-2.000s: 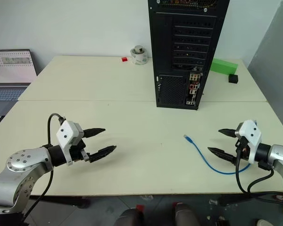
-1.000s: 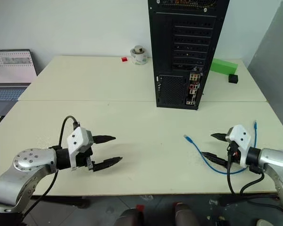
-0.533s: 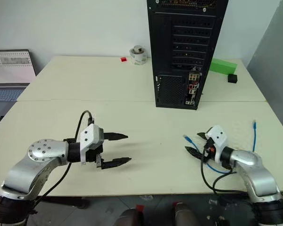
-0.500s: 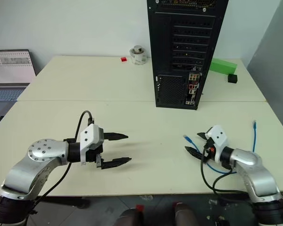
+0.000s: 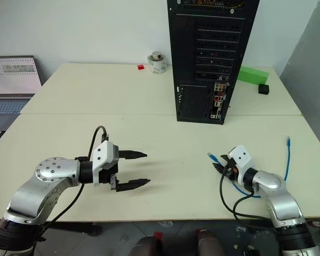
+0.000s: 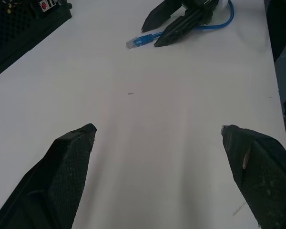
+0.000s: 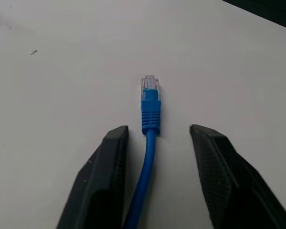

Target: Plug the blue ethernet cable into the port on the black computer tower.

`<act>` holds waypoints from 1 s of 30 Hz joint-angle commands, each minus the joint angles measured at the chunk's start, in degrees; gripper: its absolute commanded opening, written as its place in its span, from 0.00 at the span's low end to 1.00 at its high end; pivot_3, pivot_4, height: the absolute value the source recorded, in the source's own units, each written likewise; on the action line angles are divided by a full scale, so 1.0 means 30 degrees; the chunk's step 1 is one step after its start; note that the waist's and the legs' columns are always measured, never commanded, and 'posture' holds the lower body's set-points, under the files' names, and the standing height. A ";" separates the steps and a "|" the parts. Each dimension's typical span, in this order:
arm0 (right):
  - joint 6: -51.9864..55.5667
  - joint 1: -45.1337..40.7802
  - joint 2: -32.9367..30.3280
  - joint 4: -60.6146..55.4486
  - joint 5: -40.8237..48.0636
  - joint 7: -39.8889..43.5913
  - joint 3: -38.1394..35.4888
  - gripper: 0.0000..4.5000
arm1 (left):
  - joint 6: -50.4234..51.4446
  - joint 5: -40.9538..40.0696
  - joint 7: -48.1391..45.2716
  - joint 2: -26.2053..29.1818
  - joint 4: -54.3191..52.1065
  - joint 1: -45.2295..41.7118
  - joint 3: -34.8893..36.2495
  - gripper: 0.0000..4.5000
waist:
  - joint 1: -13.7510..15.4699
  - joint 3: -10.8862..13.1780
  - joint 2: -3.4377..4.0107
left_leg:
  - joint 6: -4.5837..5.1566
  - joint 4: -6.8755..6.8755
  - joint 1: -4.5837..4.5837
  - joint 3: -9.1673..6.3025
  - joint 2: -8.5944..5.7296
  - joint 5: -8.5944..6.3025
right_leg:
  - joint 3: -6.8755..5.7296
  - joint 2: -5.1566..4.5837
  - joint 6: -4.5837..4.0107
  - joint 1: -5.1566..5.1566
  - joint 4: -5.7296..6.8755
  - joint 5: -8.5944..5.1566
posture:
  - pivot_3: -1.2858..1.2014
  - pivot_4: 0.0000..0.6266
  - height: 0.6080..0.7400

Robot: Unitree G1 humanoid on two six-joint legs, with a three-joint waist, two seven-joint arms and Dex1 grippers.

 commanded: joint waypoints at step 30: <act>0.3378 -0.4557 -0.2351 -0.5193 0.1508 0.6215 0.4422 0.01 | -0.2895 0.3219 -0.2619 -0.3688 0.5332 -0.5831 -0.4714 1.00 | 0.0001 0.0000 -0.0001 | 0.0000 0.0023 -0.0010 -0.0032 -0.0011 0.0000 | -0.0033 0.0007 -0.0002 -0.0004 0.0036 0.0001 | 0.52 0.24 1.00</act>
